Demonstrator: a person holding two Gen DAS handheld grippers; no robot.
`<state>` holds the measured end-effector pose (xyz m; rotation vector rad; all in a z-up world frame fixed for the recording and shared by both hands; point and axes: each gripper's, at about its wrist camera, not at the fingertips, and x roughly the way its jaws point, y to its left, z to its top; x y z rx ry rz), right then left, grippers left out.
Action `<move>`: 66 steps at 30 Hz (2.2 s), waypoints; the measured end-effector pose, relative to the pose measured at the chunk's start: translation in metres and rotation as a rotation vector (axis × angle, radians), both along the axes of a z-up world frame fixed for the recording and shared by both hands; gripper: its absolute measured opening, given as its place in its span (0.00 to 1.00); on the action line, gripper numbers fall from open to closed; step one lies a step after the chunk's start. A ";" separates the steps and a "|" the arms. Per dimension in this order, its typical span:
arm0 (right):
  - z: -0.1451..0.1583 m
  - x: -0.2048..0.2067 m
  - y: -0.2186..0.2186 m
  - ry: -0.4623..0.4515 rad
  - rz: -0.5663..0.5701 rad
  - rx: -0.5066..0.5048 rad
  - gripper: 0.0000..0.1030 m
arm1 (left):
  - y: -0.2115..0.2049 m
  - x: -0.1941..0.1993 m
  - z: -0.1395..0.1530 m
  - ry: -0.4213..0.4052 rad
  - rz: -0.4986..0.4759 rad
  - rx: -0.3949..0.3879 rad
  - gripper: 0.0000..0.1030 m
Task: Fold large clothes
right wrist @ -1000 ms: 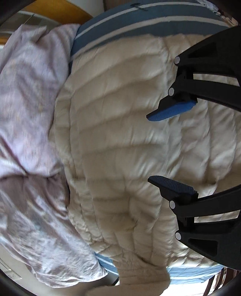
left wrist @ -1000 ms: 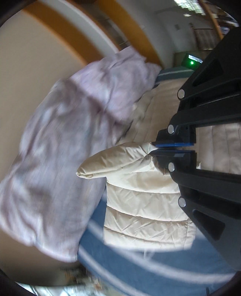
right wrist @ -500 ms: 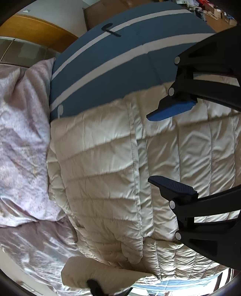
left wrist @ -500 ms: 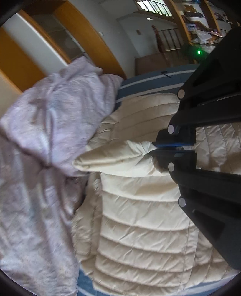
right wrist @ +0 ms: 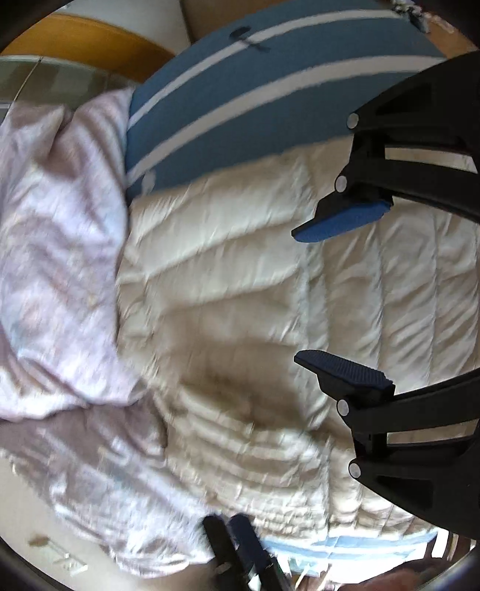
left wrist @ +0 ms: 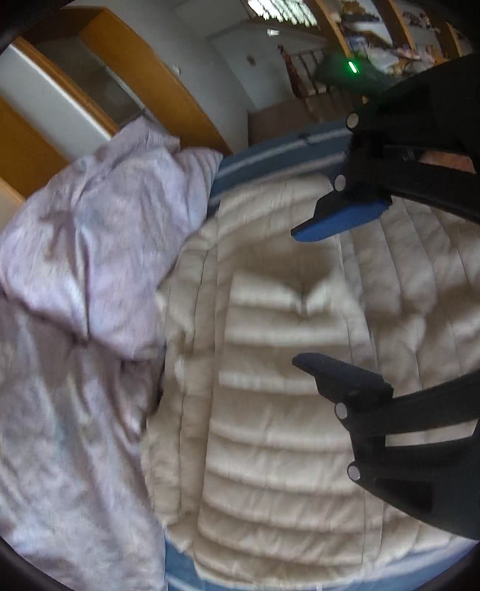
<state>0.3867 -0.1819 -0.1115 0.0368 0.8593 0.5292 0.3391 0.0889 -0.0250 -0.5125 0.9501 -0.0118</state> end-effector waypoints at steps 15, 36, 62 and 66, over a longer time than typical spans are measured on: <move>-0.026 0.010 0.102 0.054 0.111 -0.124 0.21 | 0.092 -0.077 -0.034 0.120 0.181 0.123 0.65; -0.025 -0.034 -0.051 0.190 0.047 -0.130 0.75 | 0.142 -0.236 -0.085 0.256 0.226 0.081 0.69; -0.103 -0.081 -0.177 0.421 0.075 -0.116 0.61 | 0.084 -0.305 -0.105 0.271 0.217 0.029 0.65; -0.105 -0.090 -0.175 0.424 0.110 -0.125 0.59 | 0.078 -0.309 -0.105 0.275 0.217 0.023 0.62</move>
